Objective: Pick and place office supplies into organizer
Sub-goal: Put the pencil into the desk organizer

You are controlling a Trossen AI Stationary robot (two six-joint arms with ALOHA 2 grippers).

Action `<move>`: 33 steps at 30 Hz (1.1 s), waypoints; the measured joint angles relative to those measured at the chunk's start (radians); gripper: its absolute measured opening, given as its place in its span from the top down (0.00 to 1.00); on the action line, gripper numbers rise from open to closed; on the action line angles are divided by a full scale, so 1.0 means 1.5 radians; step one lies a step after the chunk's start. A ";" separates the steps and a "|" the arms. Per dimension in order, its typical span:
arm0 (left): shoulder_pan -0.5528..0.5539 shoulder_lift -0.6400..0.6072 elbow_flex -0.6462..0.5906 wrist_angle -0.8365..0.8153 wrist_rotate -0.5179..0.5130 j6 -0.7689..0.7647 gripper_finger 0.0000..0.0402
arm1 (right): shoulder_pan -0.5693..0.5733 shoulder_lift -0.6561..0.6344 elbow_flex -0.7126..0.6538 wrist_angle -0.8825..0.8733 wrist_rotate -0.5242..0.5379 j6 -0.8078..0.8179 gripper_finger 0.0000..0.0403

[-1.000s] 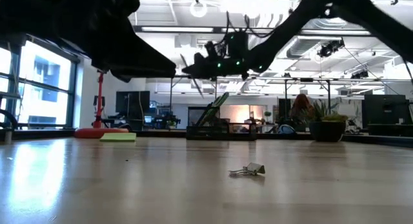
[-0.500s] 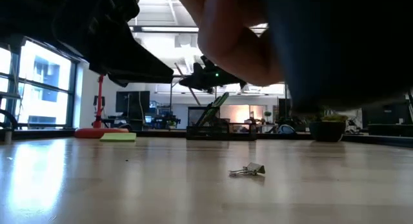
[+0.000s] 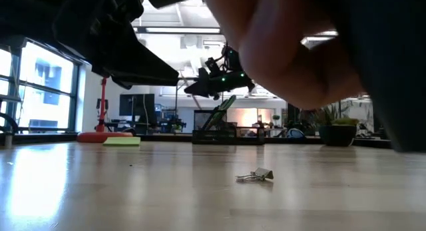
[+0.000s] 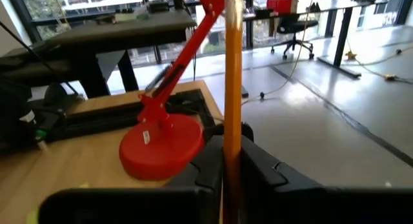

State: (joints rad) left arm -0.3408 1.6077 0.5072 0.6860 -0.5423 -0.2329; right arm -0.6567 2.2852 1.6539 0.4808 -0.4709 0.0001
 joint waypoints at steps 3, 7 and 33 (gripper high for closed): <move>0.000 0.000 0.000 -0.001 0.000 0.000 0.72 | -0.002 0.000 0.000 -0.019 0.000 -0.011 0.87; 0.000 0.000 0.000 -0.002 0.000 0.000 0.72 | -0.003 0.000 0.000 -0.027 -0.001 -0.016 0.83; 0.000 0.000 0.000 0.000 0.000 0.012 0.72 | 0.007 -0.035 0.135 -0.290 0.133 -0.158 0.63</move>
State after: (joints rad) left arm -0.3408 1.6077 0.5072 0.6858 -0.5423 -0.2152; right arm -0.6465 2.2335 1.8563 0.0454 -0.2715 -0.2365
